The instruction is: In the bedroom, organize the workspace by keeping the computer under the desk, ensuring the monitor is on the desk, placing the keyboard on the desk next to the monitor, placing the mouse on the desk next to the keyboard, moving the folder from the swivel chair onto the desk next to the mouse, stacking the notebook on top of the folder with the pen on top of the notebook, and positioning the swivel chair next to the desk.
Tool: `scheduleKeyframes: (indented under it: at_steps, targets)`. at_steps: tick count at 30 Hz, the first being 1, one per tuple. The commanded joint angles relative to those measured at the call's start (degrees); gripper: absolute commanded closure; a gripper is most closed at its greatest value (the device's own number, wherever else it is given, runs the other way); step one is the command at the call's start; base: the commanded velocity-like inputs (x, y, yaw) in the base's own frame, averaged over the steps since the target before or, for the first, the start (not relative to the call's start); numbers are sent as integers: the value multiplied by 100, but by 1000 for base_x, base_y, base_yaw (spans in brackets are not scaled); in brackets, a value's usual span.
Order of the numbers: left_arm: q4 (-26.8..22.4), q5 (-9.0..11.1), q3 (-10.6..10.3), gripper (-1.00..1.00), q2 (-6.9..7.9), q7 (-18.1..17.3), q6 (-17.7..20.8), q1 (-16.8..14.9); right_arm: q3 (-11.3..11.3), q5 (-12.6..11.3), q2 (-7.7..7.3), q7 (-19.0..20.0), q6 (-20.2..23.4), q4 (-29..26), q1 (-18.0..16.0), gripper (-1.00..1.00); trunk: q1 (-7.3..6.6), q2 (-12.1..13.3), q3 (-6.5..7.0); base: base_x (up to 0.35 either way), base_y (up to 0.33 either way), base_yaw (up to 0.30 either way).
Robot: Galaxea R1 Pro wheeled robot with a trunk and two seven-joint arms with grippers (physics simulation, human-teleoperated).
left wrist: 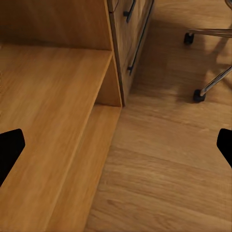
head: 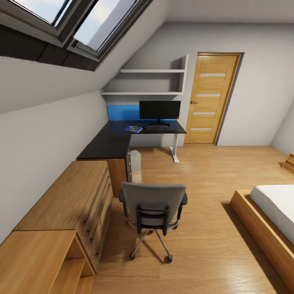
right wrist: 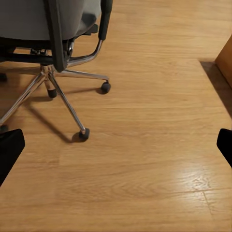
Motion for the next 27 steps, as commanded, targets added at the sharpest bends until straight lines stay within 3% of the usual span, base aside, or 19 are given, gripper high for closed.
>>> scheduleKeyframes:
  at_steps: [1,5,17,27]
  targets:
    - [2,19,-50,-100,0,40,-18,-5,51,-27,2,-31,-11,2,-5,-100,3,-12,-12,0,30,0]
    - [0,17,-55,-100,-7,40,-20,-5,49,-27,2,-31,-11,2,-5,-100,3,-12,-12,0,14,0]
    - [0,46,-39,-100,-241,58,1,-5,40,-47,-18,-39,13,-21,-5,-100,3,-12,-12,0,2,0]
    - [-20,52,-33,-100,-280,66,9,-5,40,-49,-10,-40,15,-33,-5,-100,223,-413,-192,0,0,0]
